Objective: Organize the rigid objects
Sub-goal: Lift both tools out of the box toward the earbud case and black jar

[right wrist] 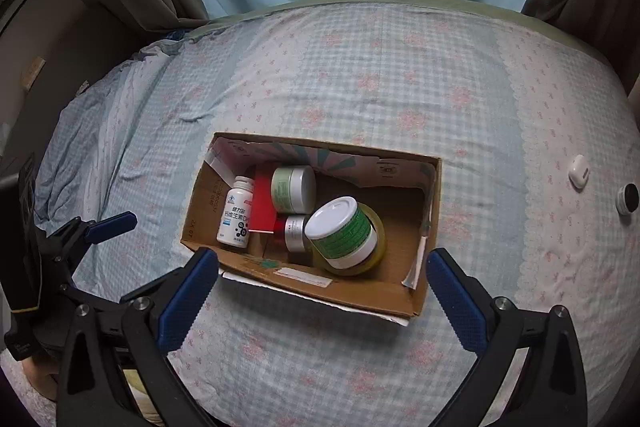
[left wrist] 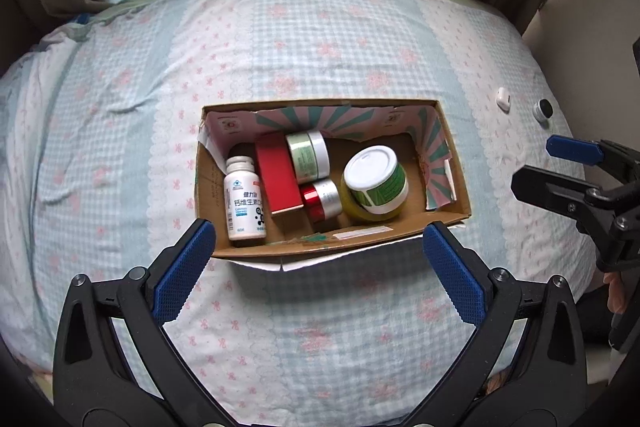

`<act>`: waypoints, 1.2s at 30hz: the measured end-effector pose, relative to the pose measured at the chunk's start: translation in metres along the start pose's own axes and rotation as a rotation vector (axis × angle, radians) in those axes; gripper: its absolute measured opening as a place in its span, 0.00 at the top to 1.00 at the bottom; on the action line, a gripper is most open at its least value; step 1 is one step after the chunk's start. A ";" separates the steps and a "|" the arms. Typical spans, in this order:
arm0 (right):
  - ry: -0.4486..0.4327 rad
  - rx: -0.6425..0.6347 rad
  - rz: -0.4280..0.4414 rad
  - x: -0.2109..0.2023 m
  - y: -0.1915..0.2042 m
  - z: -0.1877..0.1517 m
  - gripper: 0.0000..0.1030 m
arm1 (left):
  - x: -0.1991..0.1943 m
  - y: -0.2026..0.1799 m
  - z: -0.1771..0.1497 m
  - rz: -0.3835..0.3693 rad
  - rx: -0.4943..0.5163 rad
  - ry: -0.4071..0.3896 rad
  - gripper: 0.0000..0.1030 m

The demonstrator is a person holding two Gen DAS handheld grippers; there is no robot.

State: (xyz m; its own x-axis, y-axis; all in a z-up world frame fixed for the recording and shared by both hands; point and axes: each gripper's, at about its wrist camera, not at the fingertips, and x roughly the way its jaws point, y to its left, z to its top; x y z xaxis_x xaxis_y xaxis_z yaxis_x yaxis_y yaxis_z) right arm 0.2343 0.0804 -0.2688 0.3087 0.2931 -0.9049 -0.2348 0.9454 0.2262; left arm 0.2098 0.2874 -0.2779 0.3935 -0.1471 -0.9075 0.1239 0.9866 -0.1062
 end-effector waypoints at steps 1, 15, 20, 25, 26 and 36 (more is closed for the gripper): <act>-0.001 0.000 -0.018 -0.011 -0.005 -0.005 0.00 | -0.007 -0.007 0.001 0.019 0.008 -0.017 0.00; -0.149 0.150 -0.151 -0.134 -0.159 -0.085 0.00 | -0.046 -0.184 0.003 0.093 0.083 -0.131 0.00; -0.154 0.121 -0.174 -0.147 -0.236 -0.104 0.00 | -0.027 -0.255 0.015 0.111 0.050 -0.127 0.00; -0.148 0.088 -0.217 -0.153 -0.303 -0.101 0.00 | 0.005 -0.318 0.034 0.114 0.069 -0.112 0.00; -0.144 0.099 -0.212 -0.153 -0.316 -0.099 0.00 | 0.010 -0.328 0.038 0.108 0.078 -0.112 0.00; -0.185 0.158 -0.229 -0.121 -0.407 -0.079 0.00 | 0.115 -0.403 0.086 0.000 0.211 -0.073 0.00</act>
State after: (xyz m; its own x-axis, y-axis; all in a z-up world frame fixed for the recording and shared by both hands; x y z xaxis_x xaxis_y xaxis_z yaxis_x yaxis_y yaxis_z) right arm 0.2194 -0.3508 -0.2795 0.5025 0.0777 -0.8611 0.0011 0.9959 0.0905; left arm 0.2836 -0.1328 -0.3045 0.4578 -0.1598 -0.8746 0.3090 0.9510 -0.0120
